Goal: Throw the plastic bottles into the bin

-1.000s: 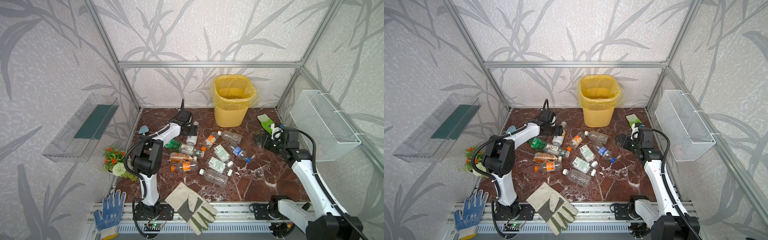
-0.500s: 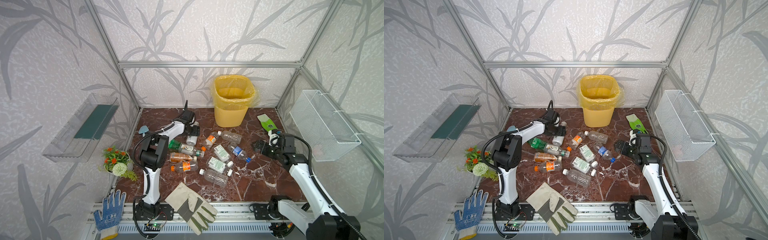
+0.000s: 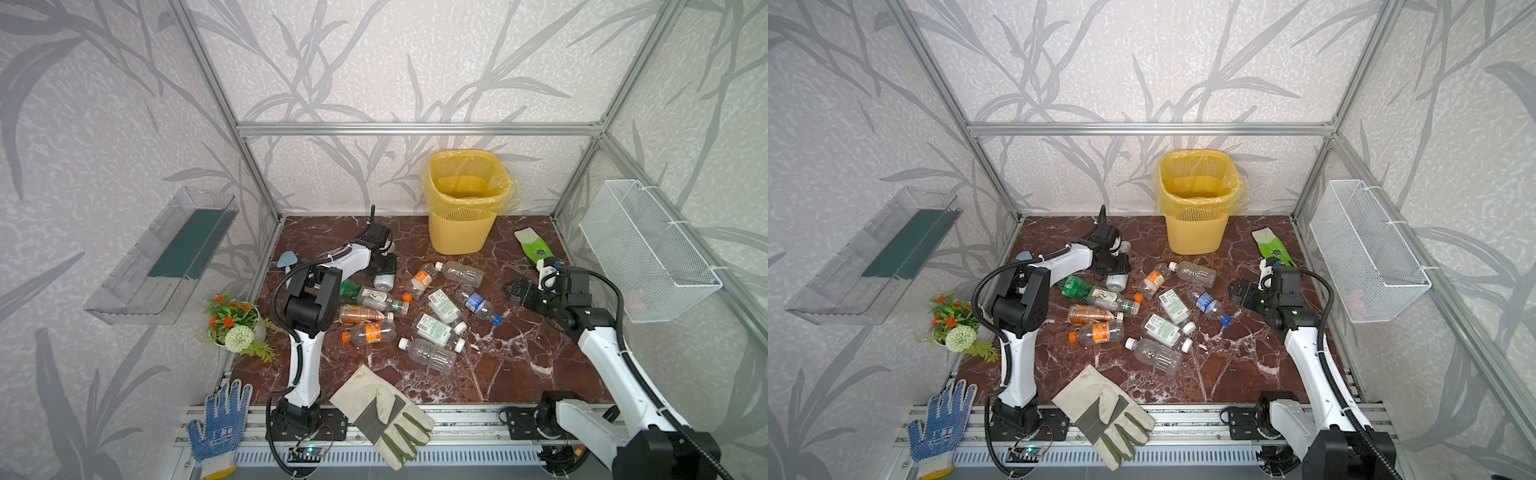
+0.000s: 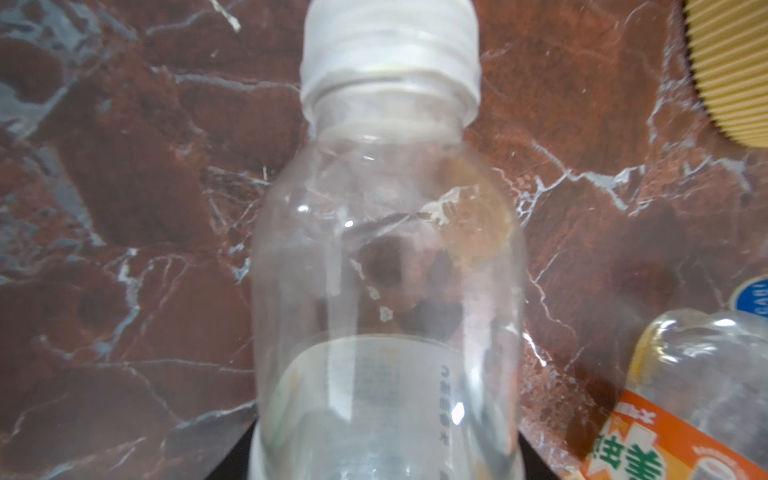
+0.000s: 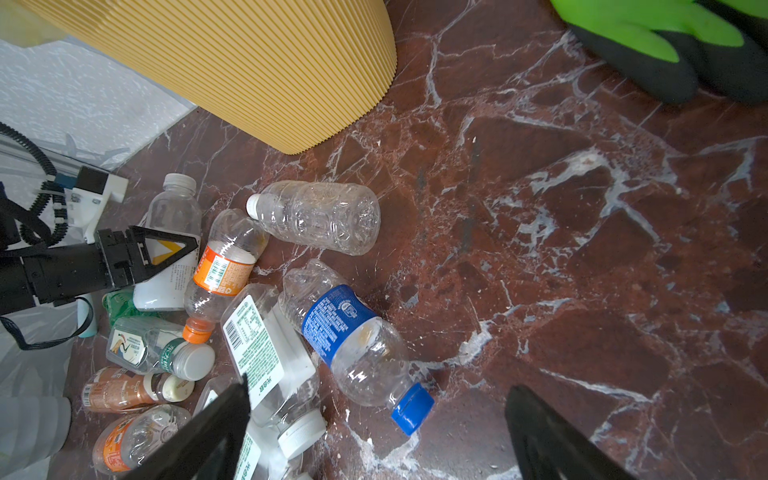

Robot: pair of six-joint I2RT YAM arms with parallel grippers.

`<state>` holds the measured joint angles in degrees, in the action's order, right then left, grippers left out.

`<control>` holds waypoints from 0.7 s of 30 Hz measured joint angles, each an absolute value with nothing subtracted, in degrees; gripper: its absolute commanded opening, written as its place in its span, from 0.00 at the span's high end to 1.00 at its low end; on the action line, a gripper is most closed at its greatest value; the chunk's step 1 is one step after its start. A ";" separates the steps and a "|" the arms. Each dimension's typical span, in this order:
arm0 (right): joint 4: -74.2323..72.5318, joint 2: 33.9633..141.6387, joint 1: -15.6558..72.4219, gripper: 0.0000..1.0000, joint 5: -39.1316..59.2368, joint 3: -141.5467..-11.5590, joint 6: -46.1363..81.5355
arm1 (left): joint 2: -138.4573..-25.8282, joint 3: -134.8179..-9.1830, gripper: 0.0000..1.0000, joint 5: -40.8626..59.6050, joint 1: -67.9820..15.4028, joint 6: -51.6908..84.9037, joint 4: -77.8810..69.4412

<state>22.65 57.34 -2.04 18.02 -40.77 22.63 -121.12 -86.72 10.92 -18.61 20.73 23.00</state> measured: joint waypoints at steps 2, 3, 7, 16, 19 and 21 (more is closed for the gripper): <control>22.13 57.52 -2.04 0.04 18.04 -40.21 22.79 | -120.38 -85.76 0.50 13.13 -17.54 22.85 22.09; 21.98 57.67 -2.04 0.04 18.06 -39.94 22.92 | -120.18 -85.82 0.49 13.93 -16.99 23.75 21.91; 20.73 58.48 -2.04 0.05 18.55 -38.85 23.94 | -120.05 -95.15 0.49 16.27 -15.99 26.46 26.39; 17.15 59.72 -2.04 0.05 21.12 -38.41 26.41 | -133.47 -169.71 0.01 16.43 -23.77 29.69 31.24; 17.04 58.94 -2.04 0.05 21.50 -37.69 26.50 | -128.25 -165.10 0.01 17.54 -25.65 29.98 30.85; 17.39 58.37 -2.04 0.05 21.47 -37.63 26.33 | -124.62 -156.46 0.01 17.72 -25.43 29.65 30.17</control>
<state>17.39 58.37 -2.04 21.47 -37.63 26.33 -124.62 -156.46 17.72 -25.43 29.65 30.17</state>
